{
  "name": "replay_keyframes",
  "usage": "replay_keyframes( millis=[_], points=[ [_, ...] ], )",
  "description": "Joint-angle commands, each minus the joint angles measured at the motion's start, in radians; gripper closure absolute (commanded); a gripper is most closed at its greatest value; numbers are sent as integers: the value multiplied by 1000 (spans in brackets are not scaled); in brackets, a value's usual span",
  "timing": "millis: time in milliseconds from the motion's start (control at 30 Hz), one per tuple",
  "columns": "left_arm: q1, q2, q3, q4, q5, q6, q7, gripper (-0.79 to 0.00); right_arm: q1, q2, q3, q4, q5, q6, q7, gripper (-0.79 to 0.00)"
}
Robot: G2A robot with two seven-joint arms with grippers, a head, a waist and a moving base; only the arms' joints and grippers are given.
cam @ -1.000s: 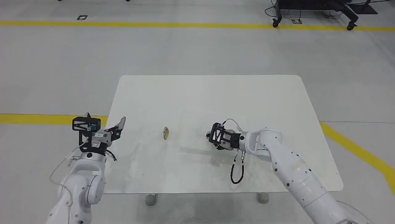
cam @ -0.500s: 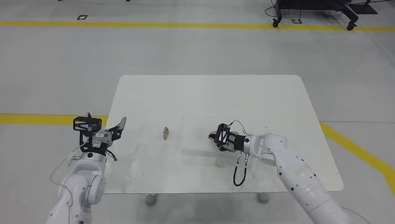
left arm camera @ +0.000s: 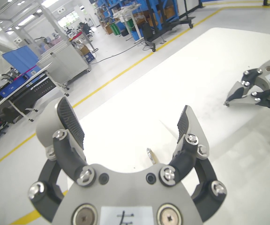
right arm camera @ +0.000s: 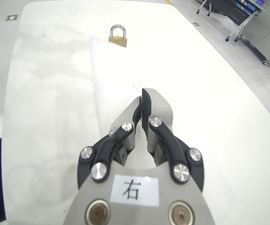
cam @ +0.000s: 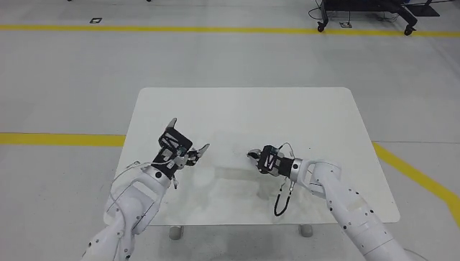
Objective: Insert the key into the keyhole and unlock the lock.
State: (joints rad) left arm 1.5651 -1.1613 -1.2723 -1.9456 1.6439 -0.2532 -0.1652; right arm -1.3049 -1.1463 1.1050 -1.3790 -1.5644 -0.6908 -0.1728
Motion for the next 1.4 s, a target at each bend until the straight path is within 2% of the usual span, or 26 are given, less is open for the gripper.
replay_keyframes(
  millis=[0, 133, 333, 700, 1033, 1367],
  points=[
    [-50, -6, 61, 39, 41, -12, -27, -785, -4, 2, 5, 5, -7, 12, -31, 0],
    [-123, -18, 155, 115, 121, -33, -55, -785, -10, 6, 17, 17, -16, 33, -68, 0],
    [-176, -32, 241, 208, 211, -18, -64, -785, 11, 8, 25, 55, -21, 58, -62, 0],
    [-191, -45, 285, 279, 256, 20, -67, -785, 35, 14, 1, 73, -67, -13, -99, 0],
    [-198, -61, 267, 273, 86, 40, -68, -785, 59, 15, -41, 97, -103, -69, -96, 0],
    [-223, -71, 342, 338, 264, 79, -76, -785, 40, 22, -24, 86, -75, -40, -136, 0]
  ],
)
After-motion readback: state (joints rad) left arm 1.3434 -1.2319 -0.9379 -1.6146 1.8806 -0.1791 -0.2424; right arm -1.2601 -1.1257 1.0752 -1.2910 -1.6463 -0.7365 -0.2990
